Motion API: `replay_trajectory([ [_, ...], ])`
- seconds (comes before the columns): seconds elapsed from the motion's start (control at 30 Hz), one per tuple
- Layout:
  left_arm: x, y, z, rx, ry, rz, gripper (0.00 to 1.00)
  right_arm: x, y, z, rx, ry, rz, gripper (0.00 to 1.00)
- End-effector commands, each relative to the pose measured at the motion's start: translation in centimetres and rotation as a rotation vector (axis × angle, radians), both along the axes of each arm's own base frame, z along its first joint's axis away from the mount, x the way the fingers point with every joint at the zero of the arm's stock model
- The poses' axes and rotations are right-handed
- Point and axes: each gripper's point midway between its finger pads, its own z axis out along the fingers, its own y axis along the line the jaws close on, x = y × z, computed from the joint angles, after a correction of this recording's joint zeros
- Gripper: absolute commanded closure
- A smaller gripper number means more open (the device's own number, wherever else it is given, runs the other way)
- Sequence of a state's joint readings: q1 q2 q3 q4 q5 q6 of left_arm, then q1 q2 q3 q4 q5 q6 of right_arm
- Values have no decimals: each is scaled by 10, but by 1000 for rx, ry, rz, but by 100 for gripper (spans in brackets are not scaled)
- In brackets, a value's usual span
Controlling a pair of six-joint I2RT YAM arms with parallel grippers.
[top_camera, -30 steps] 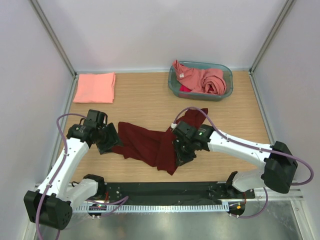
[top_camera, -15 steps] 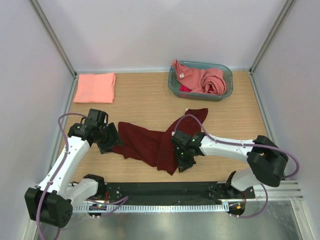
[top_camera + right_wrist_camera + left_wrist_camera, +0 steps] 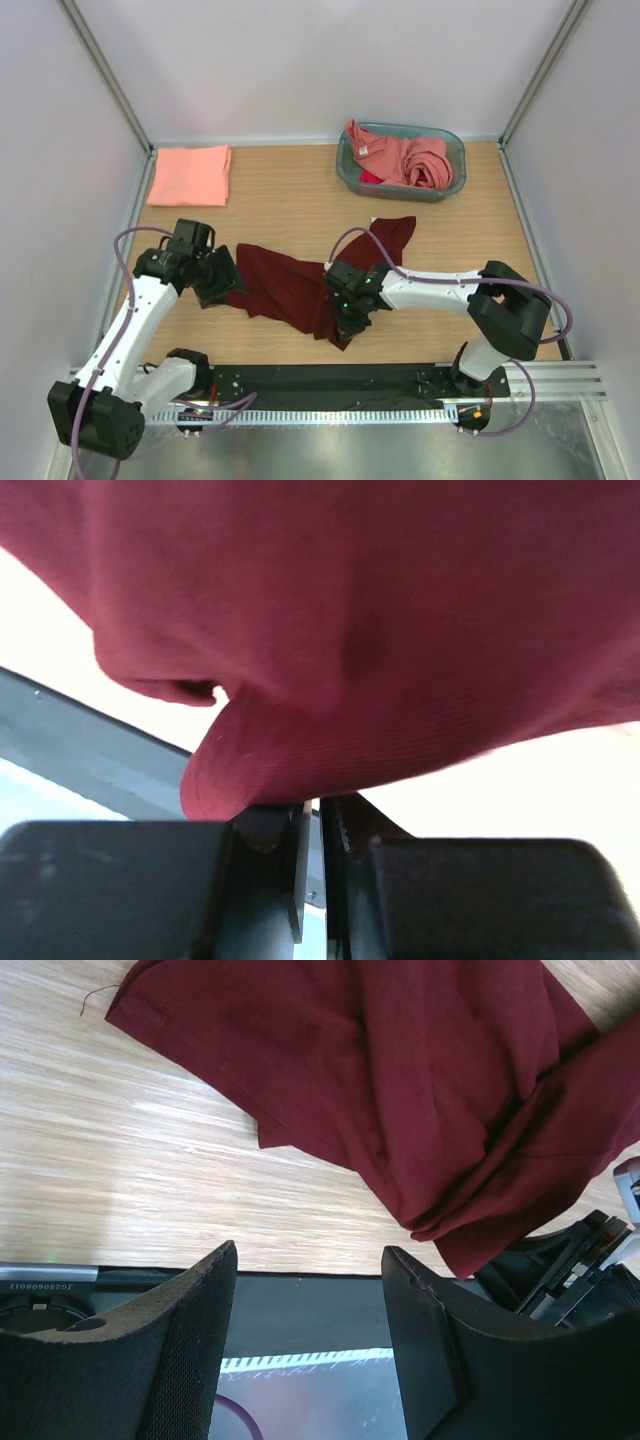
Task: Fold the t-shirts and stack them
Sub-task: Flatten the tshirt out
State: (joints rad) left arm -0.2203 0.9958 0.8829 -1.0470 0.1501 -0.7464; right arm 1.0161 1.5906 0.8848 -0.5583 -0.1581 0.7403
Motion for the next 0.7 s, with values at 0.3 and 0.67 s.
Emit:
replay_trajectory([
  [0.3, -1, 0, 5, 1, -34, -34, 39, -10, 12, 4, -14, -18, 11, 70],
  [0.67, -5, 0, 0, -2, -27, -43, 39, -1, -14, -11, -228, -106, 4, 71],
])
